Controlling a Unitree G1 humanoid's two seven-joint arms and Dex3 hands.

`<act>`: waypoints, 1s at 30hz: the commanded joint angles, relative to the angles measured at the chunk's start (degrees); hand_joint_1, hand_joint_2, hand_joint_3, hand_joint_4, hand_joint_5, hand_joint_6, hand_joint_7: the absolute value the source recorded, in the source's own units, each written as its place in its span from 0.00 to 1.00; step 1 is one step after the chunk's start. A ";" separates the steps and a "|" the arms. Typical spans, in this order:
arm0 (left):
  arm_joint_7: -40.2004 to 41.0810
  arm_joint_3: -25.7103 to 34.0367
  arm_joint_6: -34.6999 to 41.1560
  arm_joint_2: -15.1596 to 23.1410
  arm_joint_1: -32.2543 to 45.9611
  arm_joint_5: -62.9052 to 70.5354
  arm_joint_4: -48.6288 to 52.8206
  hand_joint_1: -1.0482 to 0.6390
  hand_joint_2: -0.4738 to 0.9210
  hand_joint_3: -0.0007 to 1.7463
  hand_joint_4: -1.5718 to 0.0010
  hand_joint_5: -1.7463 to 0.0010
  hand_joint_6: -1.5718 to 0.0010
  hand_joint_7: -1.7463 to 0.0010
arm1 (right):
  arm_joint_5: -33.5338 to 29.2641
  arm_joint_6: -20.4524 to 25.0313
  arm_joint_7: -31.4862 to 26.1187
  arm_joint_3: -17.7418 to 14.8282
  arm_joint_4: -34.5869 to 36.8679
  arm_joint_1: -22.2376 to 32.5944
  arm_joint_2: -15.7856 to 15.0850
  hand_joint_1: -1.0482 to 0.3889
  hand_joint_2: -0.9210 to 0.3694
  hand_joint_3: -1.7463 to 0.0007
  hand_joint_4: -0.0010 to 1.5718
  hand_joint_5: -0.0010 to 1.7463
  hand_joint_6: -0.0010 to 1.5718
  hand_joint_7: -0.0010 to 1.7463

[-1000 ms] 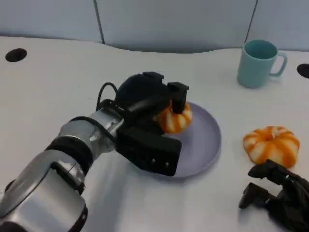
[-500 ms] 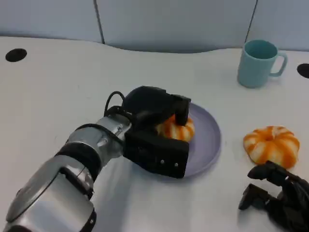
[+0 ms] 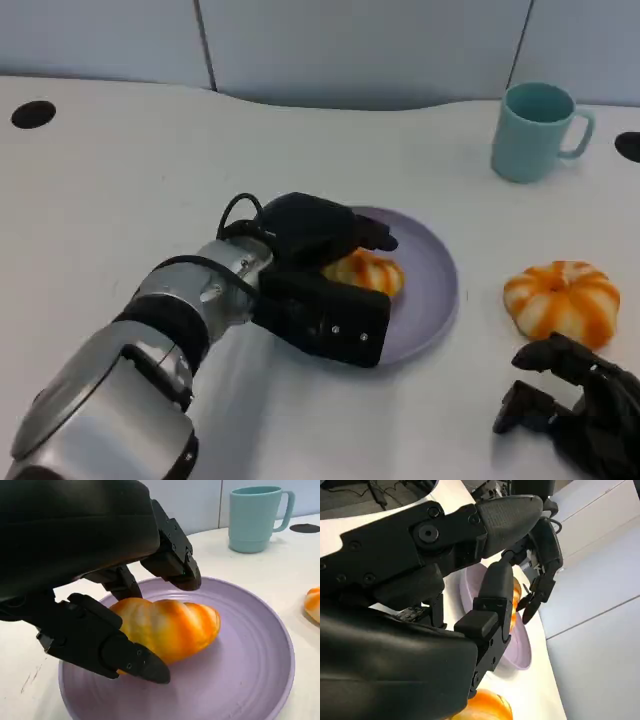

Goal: Grasp the bread from the table and place it into the plate.

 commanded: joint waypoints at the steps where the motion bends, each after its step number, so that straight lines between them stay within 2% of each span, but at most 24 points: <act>1: -0.79 0.35 0.31 0.59 -0.78 -0.50 -0.24 0.31 1.00 0.05 0.66 0.74 0.71 1.00 | -0.10 0.90 -0.67 0.08 0.46 1.37 -0.02 0.43 0.00 0.92 0.40 0.77 0.39 0.59; 2: -1.98 0.49 0.21 1.03 -1.12 -0.70 -0.50 0.27 1.00 0.07 0.72 0.77 0.75 1.00 | -0.22 0.50 -0.44 0.09 0.89 1.14 -0.07 0.43 0.00 0.92 0.40 0.77 0.39 0.59; 3: -2.90 0.61 0.14 1.36 -1.37 -0.86 -0.71 0.20 1.00 0.14 0.84 0.82 0.84 1.00 | -0.30 0.20 -0.26 0.10 1.22 0.97 -0.11 0.43 0.00 0.91 0.40 0.77 0.39 0.59; 4: -3.55 0.91 -0.43 1.85 -1.52 -1.19 -1.09 0.16 1.00 0.18 0.89 0.85 0.89 1.00 | -0.31 0.20 -0.19 0.09 1.44 0.80 -0.16 0.42 0.00 0.91 0.40 0.77 0.39 0.59; 7: -4.33 1.77 -1.85 2.72 -1.48 -1.96 -1.94 0.11 1.00 0.23 0.96 0.88 0.93 1.00 | -0.14 0.19 0.05 -0.06 1.91 0.50 -0.18 0.43 0.00 0.91 0.40 0.78 0.40 0.58; 10: -4.56 1.96 -1.98 2.83 -1.39 -2.02 -2.15 0.10 1.00 0.24 0.97 0.89 0.94 1.00 | -0.12 0.09 0.13 -0.09 2.05 0.44 -0.18 0.43 0.00 0.91 0.40 0.78 0.40 0.58; 13: -6.67 6.04 -6.07 4.75 -0.45 -6.78 -3.42 0.09 1.00 0.24 0.96 0.88 0.94 1.00 | -0.29 0.04 0.09 -0.10 2.63 0.02 -0.34 0.43 0.00 0.91 0.40 0.78 0.40 0.58; 15: -7.27 6.64 -6.72 5.04 -0.29 -7.55 -3.65 0.09 1.00 0.24 0.96 0.88 0.94 1.00 | -0.31 -0.02 0.13 -0.11 2.80 -0.08 -0.37 0.43 0.00 0.91 0.40 0.78 0.40 0.58; 20: -15.68 15.34 -12.30 8.40 2.79 -18.40 -5.83 0.10 1.00 0.23 0.96 0.87 0.93 0.99 | -0.84 -0.11 -0.57 0.14 2.72 -0.29 -0.45 0.42 0.00 0.91 0.40 0.78 0.40 0.58; 23: -19.04 19.29 -13.32 8.26 4.98 -23.60 -6.86 0.11 1.00 0.20 0.93 0.83 0.89 0.98 | -0.53 -0.55 0.15 -0.10 3.62 -0.70 -0.40 0.43 0.00 0.91 0.40 0.78 0.40 0.58; 26: -21.75 25.75 -15.92 6.43 9.93 -32.06 -8.16 0.15 1.00 0.17 0.88 0.77 0.84 0.96 | -0.84 -0.74 -0.25 -0.04 3.87 -0.95 -0.43 0.42 0.00 0.91 0.40 0.78 0.40 0.58; 30: -30.20 34.20 -14.14 3.38 16.59 -45.17 -12.27 0.17 1.00 0.16 0.81 0.73 0.80 0.95 | -0.83 -0.55 -0.22 -0.02 4.26 -1.27 -0.52 0.42 0.00 0.91 0.40 0.78 0.40 0.58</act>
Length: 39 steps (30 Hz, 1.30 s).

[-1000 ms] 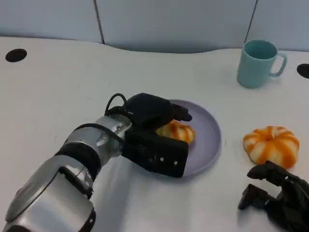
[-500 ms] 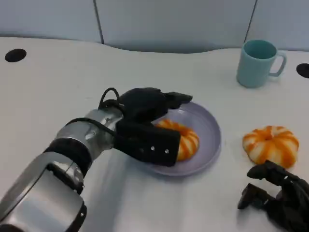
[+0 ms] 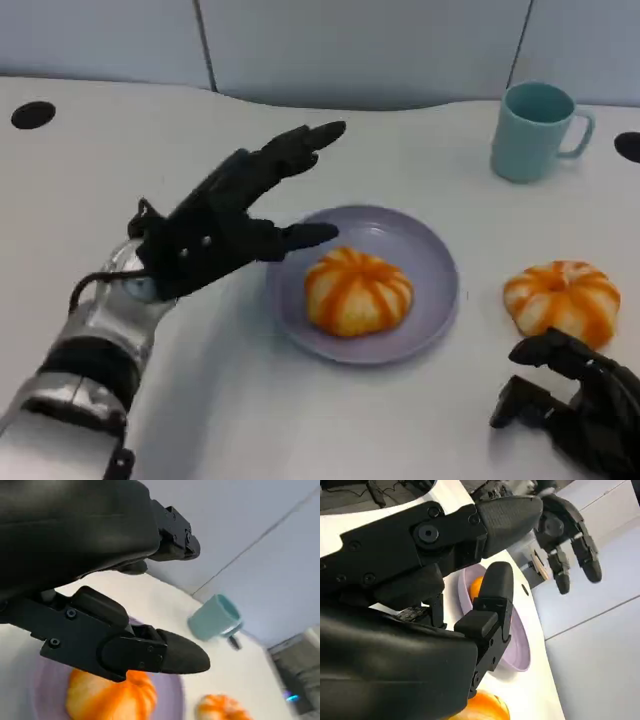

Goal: Grasp the bread from the table and place it into the plate.

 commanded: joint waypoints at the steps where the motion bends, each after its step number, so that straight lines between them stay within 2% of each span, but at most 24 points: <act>1: -8.00 6.97 1.91 -1.99 6.18 -10.82 -5.01 0.18 1.00 0.17 0.81 0.72 0.80 0.96 | -0.57 0.46 -0.65 0.00 1.40 0.69 -0.51 0.42 0.00 0.91 0.40 0.78 0.40 0.58; 6: -11.68 9.36 4.29 -2.36 9.38 -14.36 -9.46 0.19 1.00 0.19 0.80 0.71 0.80 0.96 | -0.49 0.54 -0.78 -0.03 1.28 0.70 -0.48 0.42 0.00 0.91 0.40 0.78 0.40 0.58; 10: -21.80 15.70 13.71 -4.61 16.85 -28.85 -19.29 0.23 1.00 0.17 0.66 0.63 0.68 0.92 | -0.29 0.77 -0.22 -0.03 1.94 0.33 -0.41 0.43 0.00 0.91 0.40 0.77 0.40 0.57; 13: -23.25 16.97 18.43 -5.24 19.68 -32.03 -24.27 0.25 1.00 0.15 0.60 0.59 0.63 0.91 | -0.42 0.57 -0.34 -0.01 1.96 0.34 -0.31 0.43 0.00 0.91 0.40 0.77 0.40 0.57; 18: -23.14 17.28 21.12 -5.42 20.86 -31.90 -27.32 0.25 1.00 0.14 0.60 0.58 0.62 0.91 | -0.45 0.55 -0.32 -0.05 2.01 0.32 -0.30 0.43 0.00 0.91 0.40 0.77 0.41 0.57; 19: -21.19 18.50 23.33 -7.24 26.27 -34.55 -32.32 0.25 1.00 0.14 0.60 0.58 0.62 0.91 | -0.41 0.20 -0.03 -0.12 2.44 0.12 -0.29 0.43 0.00 0.91 0.40 0.77 0.41 0.57; 20: -19.64 19.41 25.26 -8.64 30.46 -36.51 -36.39 0.32 1.00 0.13 0.59 0.40 0.54 0.86 | -0.39 -0.08 0.19 -0.18 2.80 -0.04 -0.29 0.43 0.00 0.91 0.41 0.77 0.41 0.57; 22: -16.65 19.90 29.28 -10.88 38.25 -39.16 -44.76 0.35 1.00 0.12 0.62 0.24 0.52 0.80 | -0.22 0.12 0.33 -0.38 3.39 -0.41 -0.34 0.42 0.00 0.91 0.41 0.76 0.41 0.57; 23: -15.88 19.62 30.15 -11.50 40.54 -39.22 -47.43 0.36 1.00 0.12 0.63 0.21 0.52 0.78 | -0.20 0.08 0.35 -0.45 3.58 -0.53 -0.32 0.42 0.00 0.91 0.41 0.76 0.41 0.56; 25: -14.74 19.21 31.67 -12.16 43.16 -39.12 -50.97 0.36 1.00 0.13 0.65 0.15 0.57 0.66 | -0.24 -0.11 0.43 -0.55 3.87 -0.68 -0.28 0.42 0.00 0.91 0.42 0.76 0.41 0.56; 28: -14.47 18.61 33.41 -13.13 47.49 -39.53 -55.08 0.38 1.00 0.16 0.65 0.14 0.59 0.60 | -0.45 -0.38 0.79 -0.50 3.83 -0.76 -0.37 0.42 0.00 0.91 0.41 0.75 0.41 0.56; 33: -14.23 18.07 35.65 -13.48 50.98 -40.05 -58.63 0.40 1.00 0.17 0.65 0.14 0.60 0.57 | -0.89 -0.55 0.50 -0.32 3.54 -0.62 -0.49 0.41 0.00 0.91 0.41 0.75 0.41 0.56; 39: -9.95 17.55 39.85 -14.49 55.07 -40.09 -63.39 0.42 1.00 0.20 0.64 0.12 0.61 0.52 | -0.75 -0.43 0.51 -0.45 3.42 -0.32 -0.41 0.41 0.00 0.91 0.42 0.75 0.41 0.56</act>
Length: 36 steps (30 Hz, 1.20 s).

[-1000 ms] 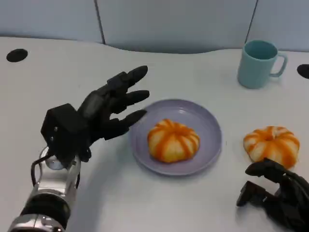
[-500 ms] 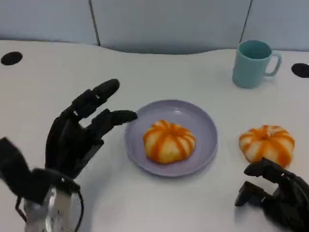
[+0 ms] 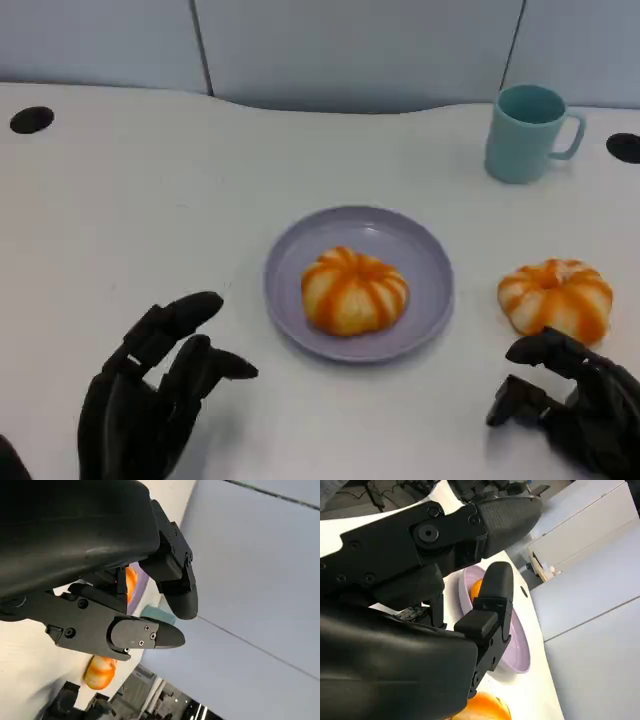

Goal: Grasp the bread from the table and place it into the plate.

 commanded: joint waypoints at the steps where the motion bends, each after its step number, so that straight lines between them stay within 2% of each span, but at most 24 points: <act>1: 2.00 0.14 1.69 0.30 1.61 -0.09 -2.27 0.42 1.00 0.20 0.64 0.12 0.61 0.52 | -0.46 0.29 -0.46 -0.01 0.45 1.24 -0.52 0.41 0.00 0.91 0.42 0.75 0.41 0.56; 3: 3.11 0.63 1.47 0.22 2.10 0.52 -1.39 0.42 1.00 0.20 0.64 0.12 0.61 0.52 | -0.40 0.43 -0.35 -0.05 0.60 1.37 -0.54 0.41 0.00 0.91 0.42 0.75 0.42 0.56; 6: 5.18 1.71 1.16 0.22 2.32 1.42 0.55 0.43 1.00 0.18 0.60 0.10 0.62 0.41 | -0.32 -0.05 0.31 -0.13 1.13 1.63 -0.53 0.42 0.00 0.92 0.42 0.76 0.43 0.55; 10: 4.45 2.33 1.19 1.16 0.99 1.18 2.53 0.42 1.00 0.17 0.58 0.10 0.62 0.37 | -0.58 -0.73 0.55 -0.10 1.45 1.72 -0.56 0.43 0.00 0.91 0.41 0.76 0.42 0.55; 21: 4.19 2.84 0.51 2.56 -1.10 2.57 6.27 0.42 1.00 0.16 0.57 0.08 0.61 0.36 | -0.49 0.54 -1.40 0.00 0.15 1.96 -0.29 0.43 0.00 0.92 0.41 0.77 0.41 0.58; 29: 4.87 2.35 -1.02 2.70 -3.09 5.38 9.86 0.42 1.00 0.17 0.60 0.06 0.61 0.36 | -0.37 -1.13 0.80 -0.91 4.43 -0.37 -1.15 0.42 0.00 0.92 0.41 0.79 0.41 0.58; 36: 4.79 2.51 -1.25 2.58 -3.25 5.62 10.16 0.42 1.00 0.17 0.60 0.06 0.61 0.36 | -0.35 -1.77 1.21 -0.99 5.47 -0.80 -1.25 0.42 0.00 0.92 0.41 0.79 0.42 0.57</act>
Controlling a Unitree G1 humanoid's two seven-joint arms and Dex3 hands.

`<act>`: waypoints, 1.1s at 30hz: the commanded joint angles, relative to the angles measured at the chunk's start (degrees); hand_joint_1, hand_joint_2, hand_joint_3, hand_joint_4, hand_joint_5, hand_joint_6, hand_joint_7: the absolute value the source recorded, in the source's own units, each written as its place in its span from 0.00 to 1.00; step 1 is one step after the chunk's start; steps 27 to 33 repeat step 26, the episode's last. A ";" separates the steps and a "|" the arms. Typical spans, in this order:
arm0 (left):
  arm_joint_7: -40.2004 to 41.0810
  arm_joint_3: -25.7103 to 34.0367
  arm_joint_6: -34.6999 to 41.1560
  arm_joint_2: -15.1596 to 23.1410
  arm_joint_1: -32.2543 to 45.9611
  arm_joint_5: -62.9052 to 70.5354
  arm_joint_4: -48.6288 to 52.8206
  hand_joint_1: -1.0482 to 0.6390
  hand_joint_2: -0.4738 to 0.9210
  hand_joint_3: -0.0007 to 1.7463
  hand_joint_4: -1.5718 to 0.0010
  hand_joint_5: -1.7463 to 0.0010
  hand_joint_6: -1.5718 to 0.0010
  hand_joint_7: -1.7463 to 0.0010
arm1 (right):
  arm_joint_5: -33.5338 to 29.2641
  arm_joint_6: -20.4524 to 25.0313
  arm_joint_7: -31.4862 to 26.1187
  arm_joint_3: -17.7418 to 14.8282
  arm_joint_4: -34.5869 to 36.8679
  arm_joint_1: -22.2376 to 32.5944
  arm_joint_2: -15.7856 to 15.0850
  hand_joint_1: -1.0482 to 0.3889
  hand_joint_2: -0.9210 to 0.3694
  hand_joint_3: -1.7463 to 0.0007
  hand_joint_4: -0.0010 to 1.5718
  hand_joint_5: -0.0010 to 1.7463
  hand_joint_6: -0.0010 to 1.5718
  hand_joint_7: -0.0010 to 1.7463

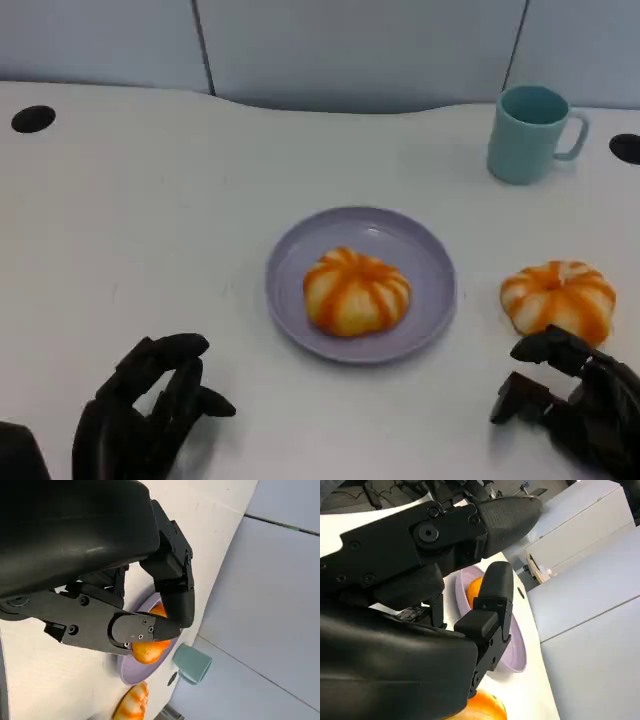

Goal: Grasp the bread from the table and place it into the plate.

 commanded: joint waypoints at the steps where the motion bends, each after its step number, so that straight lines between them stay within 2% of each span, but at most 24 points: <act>1: 0.26 0.48 -1.15 0.56 -0.44 0.61 0.29 0.42 1.00 0.17 0.60 0.06 0.61 0.36 | -0.55 0.26 -0.43 -0.36 1.65 0.83 -0.78 0.42 0.00 0.92 0.41 0.79 0.42 0.57; 33: 0.26 0.45 -1.27 0.57 -0.45 0.59 0.35 0.42 1.00 0.17 0.60 0.06 0.61 0.35 | -0.54 0.02 -0.32 -0.37 1.97 0.70 -0.80 0.42 0.00 0.92 0.41 0.79 0.42 0.56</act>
